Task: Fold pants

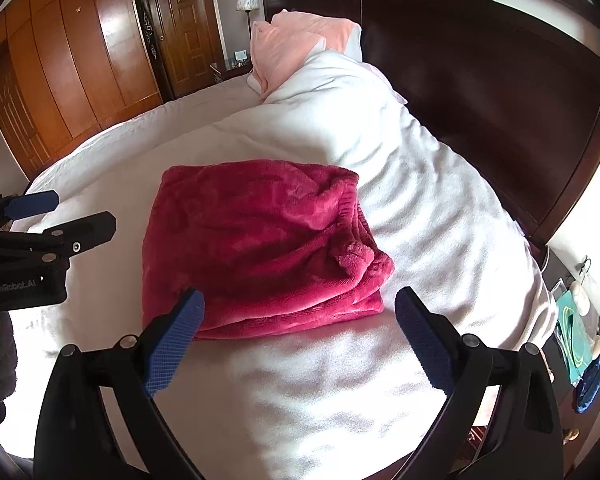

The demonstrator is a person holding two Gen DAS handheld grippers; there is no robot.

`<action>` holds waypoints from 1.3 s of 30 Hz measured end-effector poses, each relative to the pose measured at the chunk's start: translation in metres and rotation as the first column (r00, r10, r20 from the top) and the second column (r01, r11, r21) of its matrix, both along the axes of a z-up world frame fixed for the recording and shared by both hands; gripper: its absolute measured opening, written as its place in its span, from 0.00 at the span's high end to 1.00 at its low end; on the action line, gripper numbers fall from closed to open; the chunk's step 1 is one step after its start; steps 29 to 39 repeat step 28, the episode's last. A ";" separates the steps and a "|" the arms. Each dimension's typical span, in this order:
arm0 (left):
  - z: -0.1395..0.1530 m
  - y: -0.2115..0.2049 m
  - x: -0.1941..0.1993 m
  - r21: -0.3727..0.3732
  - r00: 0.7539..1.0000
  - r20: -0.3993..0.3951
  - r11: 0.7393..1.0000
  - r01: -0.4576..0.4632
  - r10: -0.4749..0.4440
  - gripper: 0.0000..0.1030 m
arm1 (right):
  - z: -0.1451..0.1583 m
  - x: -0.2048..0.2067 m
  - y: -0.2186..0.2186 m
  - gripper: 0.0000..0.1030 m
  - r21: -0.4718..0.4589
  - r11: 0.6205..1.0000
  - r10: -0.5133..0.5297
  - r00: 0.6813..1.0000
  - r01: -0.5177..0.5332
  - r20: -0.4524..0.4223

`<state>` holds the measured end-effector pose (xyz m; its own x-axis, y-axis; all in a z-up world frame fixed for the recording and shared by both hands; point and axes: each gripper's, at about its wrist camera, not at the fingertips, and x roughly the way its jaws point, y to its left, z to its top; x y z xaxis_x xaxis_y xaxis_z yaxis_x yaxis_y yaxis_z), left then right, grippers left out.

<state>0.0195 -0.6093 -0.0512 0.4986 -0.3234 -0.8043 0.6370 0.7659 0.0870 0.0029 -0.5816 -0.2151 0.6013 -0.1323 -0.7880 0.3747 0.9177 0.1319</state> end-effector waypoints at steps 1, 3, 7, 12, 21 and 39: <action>-0.002 0.000 0.002 0.001 1.000 -0.010 1.000 -0.004 0.004 0.05 | -0.001 0.000 -0.001 0.06 0.002 1.000 0.000 1.000 0.000 -0.002; -0.006 -0.001 0.003 0.006 1.000 -0.020 1.000 -0.006 0.006 0.05 | -0.004 0.002 -0.003 0.06 0.007 1.000 -0.001 1.000 0.001 -0.006; -0.011 -0.005 0.006 0.018 0.999 -0.032 1.000 -0.009 0.009 0.05 | -0.009 0.004 -0.010 0.06 0.022 1.000 -0.004 1.000 0.004 -0.016; -0.018 -0.008 0.011 0.032 0.999 -0.042 0.999 -0.018 0.019 0.05 | -0.015 0.009 -0.017 0.06 0.031 1.000 -0.005 1.000 0.005 -0.026; -0.024 -0.008 0.015 0.028 0.999 -0.048 0.999 -0.022 0.023 0.05 | -0.021 0.020 -0.024 0.06 0.033 0.999 0.009 0.999 -0.008 -0.039; -0.032 0.009 0.025 0.055 0.994 -0.073 0.995 -0.083 0.087 0.05 | -0.024 0.031 -0.017 0.06 0.040 0.999 0.026 0.999 -0.024 -0.044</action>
